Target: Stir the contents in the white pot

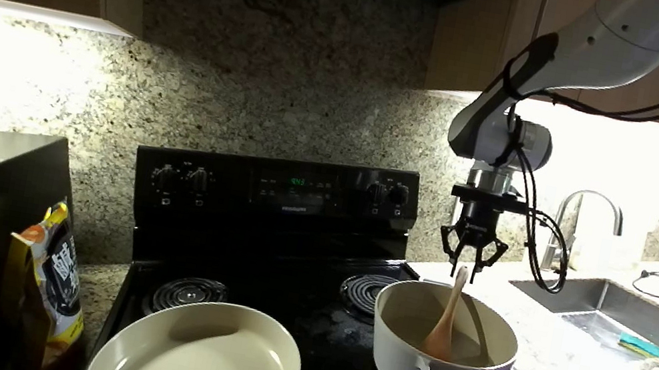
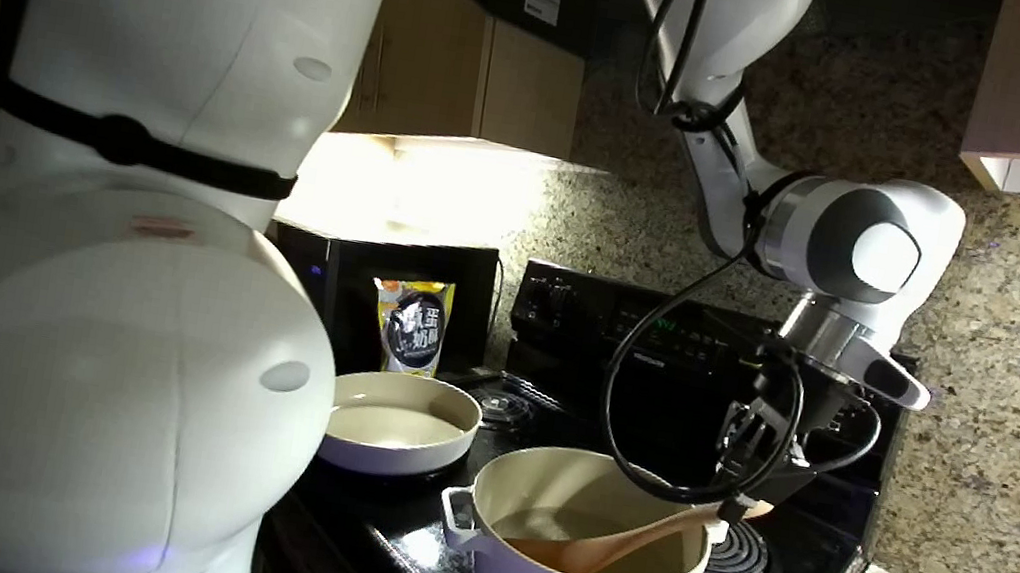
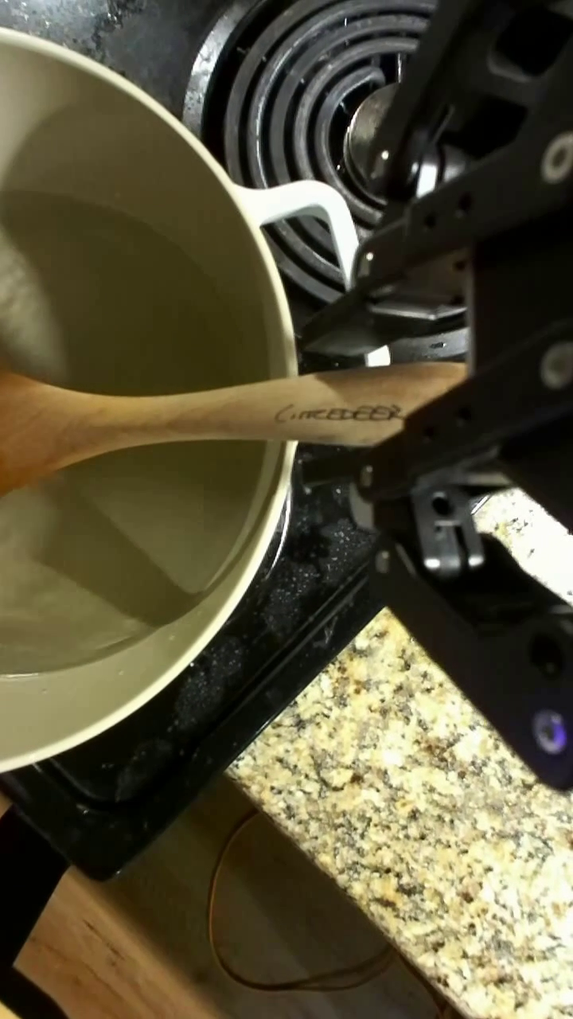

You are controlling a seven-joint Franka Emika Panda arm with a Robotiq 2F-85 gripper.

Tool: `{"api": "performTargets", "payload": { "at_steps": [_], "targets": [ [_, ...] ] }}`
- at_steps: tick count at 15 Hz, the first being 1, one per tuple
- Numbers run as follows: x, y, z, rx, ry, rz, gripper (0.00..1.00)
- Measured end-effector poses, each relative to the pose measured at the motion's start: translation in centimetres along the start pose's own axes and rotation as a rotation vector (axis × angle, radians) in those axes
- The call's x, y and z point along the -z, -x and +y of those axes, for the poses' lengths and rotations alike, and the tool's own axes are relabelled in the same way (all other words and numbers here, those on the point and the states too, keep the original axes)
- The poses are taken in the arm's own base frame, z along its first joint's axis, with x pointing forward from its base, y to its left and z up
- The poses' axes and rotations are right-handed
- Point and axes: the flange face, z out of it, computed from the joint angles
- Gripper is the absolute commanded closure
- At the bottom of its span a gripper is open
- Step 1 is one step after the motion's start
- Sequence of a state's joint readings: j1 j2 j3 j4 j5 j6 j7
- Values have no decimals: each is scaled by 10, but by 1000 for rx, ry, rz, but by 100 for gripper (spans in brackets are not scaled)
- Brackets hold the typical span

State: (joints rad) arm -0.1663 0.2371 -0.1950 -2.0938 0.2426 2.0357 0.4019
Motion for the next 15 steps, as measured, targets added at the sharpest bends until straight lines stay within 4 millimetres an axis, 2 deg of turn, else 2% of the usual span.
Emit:
{"api": "performTargets", "payload": {
  "at_steps": [2,3,4,5,10,11,12,15],
  "targets": [
    [-2,-1,0,-1,3,-3,19],
    [-3,-2,-1,-2,4,-4,62],
    [-4,-3,-1,-2,6,-4,58],
    [-5,-4,-2,-2,7,-4,59],
    [-6,-9,-5,-1,10,-2,93],
    [-6,-11,-6,0,10,-1,96],
    [-6,-12,-7,-1,10,0,93],
    [-4,-14,-9,0,8,5,92]
  ]
}}
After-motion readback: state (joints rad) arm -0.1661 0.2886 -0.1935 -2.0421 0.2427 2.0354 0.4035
